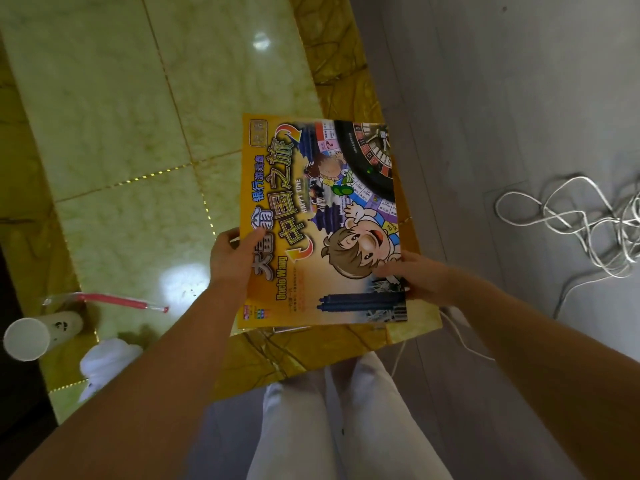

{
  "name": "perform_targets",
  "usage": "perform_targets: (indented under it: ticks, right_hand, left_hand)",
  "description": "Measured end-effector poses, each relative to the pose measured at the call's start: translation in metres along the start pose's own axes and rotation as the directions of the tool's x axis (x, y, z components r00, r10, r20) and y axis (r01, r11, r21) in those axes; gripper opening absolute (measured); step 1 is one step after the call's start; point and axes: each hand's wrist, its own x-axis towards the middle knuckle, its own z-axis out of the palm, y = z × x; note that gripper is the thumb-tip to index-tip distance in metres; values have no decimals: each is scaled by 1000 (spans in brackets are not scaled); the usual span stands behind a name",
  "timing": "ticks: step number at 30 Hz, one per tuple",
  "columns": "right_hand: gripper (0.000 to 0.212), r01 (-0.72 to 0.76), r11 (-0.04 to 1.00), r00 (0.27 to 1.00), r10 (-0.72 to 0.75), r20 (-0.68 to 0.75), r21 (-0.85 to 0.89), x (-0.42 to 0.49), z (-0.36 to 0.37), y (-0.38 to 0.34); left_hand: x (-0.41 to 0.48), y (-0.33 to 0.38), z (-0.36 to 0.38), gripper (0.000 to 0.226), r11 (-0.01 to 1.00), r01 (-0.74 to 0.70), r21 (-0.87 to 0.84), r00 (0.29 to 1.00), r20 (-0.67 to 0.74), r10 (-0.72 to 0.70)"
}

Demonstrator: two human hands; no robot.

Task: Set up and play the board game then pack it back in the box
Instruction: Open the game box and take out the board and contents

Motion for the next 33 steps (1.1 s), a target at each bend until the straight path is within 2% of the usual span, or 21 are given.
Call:
perform_targets:
  ticks: [3,5,7,8,9,10,12,13,14,15,17,18,20,21,22,23,25,26,28,30,33]
  right_hand:
    - [19,139,980,990,-132,-56,144,-14,-2,-13]
    - [15,247,933,967,-217,-137,263,-24,1,-27]
    - [26,329,886,944,-299,-139,326,-32,10,-44]
    - [32,364,868,931,-337,-138,338,-34,17,-53]
    - [34,390,853,921,-363,-141,348,-34,23,-61]
    - [34,404,843,915,-375,-150,355,-35,32,-71]
    - [31,402,824,916,-365,-167,400,-37,51,-90]
    - [32,401,816,916,-361,-176,416,-36,62,-98]
    - [36,409,814,912,-368,-179,412,-34,71,-104]
    - [38,428,813,904,-392,-171,396,-33,83,-109]
    - [46,456,811,887,-449,-110,367,-34,104,-117]
    - [51,462,811,878,-474,-60,359,-36,115,-120]
    - [55,464,802,854,-518,52,377,-38,131,-126]
    - [51,458,801,842,-530,101,386,-41,141,-130]
    - [43,458,806,830,-539,144,375,-44,147,-133]
    - [36,469,818,817,-545,187,334,-46,154,-136]
    - [33,487,846,813,-530,242,218,-45,164,-141]
    - [37,487,860,831,-511,222,153,-44,167,-141]
    - [40,446,895,891,-445,87,14,-32,171,-139]
    - [41,369,926,924,-375,-76,-84,-17,169,-131]
    - [32,268,954,953,-283,-111,-135,1,164,-114]
  left_hand:
    - [-1,6,-2,48,995,-18,100,997,70,11]
    - [-2,8,-3,62,974,-56,218,993,118,30]
    - [-11,13,-4,74,899,-191,393,982,84,172]
    - [-19,18,-5,78,837,-299,458,950,63,305]
    - [-28,23,-7,82,754,-434,493,888,90,452]
    - [-38,30,-9,85,648,-568,507,803,172,570]
    - [-49,34,-15,93,386,-747,541,636,415,651]
    - [-50,33,-17,99,258,-773,580,585,494,643]
    - [-47,30,-19,104,167,-756,632,570,513,642]
    - [-45,28,-23,105,121,-713,690,574,477,665]
    - [-42,28,-26,100,140,-609,781,604,342,720]
    - [-41,30,-30,96,141,-583,800,596,303,744]
    - [-38,33,-37,88,118,-599,792,559,308,770]
    - [-34,33,-45,83,153,-626,765,548,292,784]
    - [-34,35,-49,78,240,-654,717,555,240,797]
    - [-33,37,-53,71,374,-668,644,594,158,789]
    - [-31,46,-60,43,656,-616,436,717,-34,696]
    - [-28,50,-63,27,762,-566,316,779,-97,619]
    - [-15,56,-73,24,873,-475,115,858,-160,488]
    - [-4,60,-83,39,907,-421,-27,892,-195,408]
    - [13,53,-93,44,913,-298,-280,946,-214,243]
